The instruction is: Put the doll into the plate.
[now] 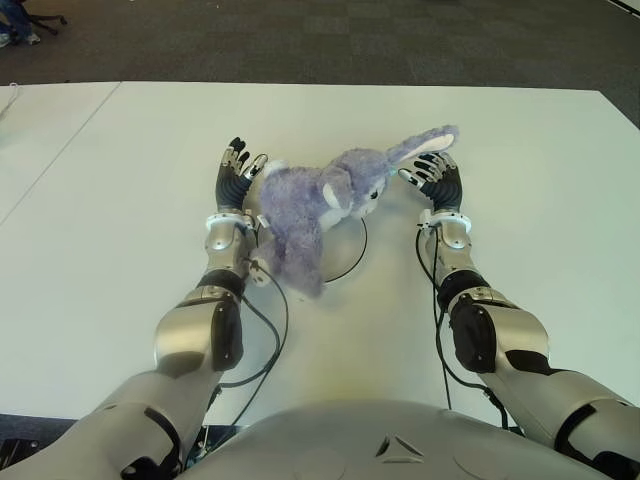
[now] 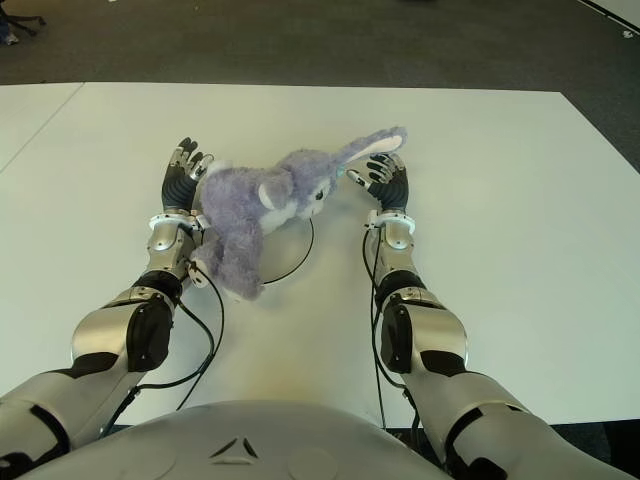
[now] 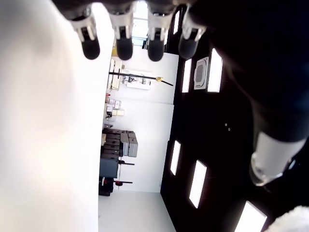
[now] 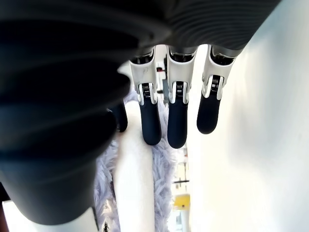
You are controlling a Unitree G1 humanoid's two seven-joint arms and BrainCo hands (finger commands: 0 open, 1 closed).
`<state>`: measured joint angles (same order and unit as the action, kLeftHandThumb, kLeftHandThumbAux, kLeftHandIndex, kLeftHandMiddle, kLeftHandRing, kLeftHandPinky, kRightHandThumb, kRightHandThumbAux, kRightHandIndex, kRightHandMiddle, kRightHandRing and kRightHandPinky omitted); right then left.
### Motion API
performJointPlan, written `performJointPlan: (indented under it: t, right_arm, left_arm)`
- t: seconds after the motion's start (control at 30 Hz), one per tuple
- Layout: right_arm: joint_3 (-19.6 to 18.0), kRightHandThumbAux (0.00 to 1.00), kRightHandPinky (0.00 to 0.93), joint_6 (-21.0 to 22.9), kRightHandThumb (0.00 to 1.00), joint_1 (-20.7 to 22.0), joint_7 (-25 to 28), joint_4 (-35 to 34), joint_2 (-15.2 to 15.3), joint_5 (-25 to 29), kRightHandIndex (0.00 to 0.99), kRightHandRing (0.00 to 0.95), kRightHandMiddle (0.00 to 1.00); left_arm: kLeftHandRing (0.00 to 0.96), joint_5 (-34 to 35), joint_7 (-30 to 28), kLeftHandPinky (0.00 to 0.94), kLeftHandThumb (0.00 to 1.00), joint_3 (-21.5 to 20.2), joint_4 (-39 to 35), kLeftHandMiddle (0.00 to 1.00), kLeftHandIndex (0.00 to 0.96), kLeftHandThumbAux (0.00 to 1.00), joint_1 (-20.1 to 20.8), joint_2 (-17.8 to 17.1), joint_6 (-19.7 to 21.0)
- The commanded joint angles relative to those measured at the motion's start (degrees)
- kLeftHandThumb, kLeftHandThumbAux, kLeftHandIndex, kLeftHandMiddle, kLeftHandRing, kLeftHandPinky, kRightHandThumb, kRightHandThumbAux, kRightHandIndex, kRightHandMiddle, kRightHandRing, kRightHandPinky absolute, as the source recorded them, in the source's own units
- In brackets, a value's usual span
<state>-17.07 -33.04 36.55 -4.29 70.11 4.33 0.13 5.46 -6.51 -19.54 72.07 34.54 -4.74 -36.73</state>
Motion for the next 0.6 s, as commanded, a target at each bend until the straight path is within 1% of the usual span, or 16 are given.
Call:
performJointPlan:
  t: [0.03, 0.23, 0.37, 0.6]
  right_arm:
    - [-0.72, 0.914, 0.295, 6.54, 0.024, -12.29, 0.0, 7.26, -2.55, 0.65, 0.22, 0.285, 0.28]
    - [-0.03, 0.899, 0.297, 6.55, 0.018, -12.44, -0.73, 7.33, -2.33, -0.18, 0.22, 0.288, 0.281]
    - [0.28, 0.892, 0.311, 6.19, 0.014, -12.64, -1.12, 7.31, -2.25, -0.49, 0.223, 0.293, 0.283]
    - [-0.11, 0.898, 0.287, 6.55, 0.028, -12.47, -0.93, 7.27, -2.41, 0.05, 0.222, 0.283, 0.276]
  left_arm:
    - [0.069, -0.61, -0.24, 0.085, 0.0, -0.2, 5.71, 0.081, 0.053, 0.638, -12.69, 3.19, 4.73]
    - [0.087, 0.35, -0.39, 0.111, 0.0, -0.97, 5.53, 0.097, 0.086, 0.628, -12.58, 3.27, 5.13]
    - [0.097, -0.77, 1.67, 0.118, 0.0, -0.09, 5.73, 0.109, 0.092, 0.628, -12.31, 2.91, 6.72]
    - [0.134, -1.19, 3.8, 0.152, 0.0, 0.13, 5.86, 0.146, 0.121, 0.646, -12.1, 2.93, 7.86]
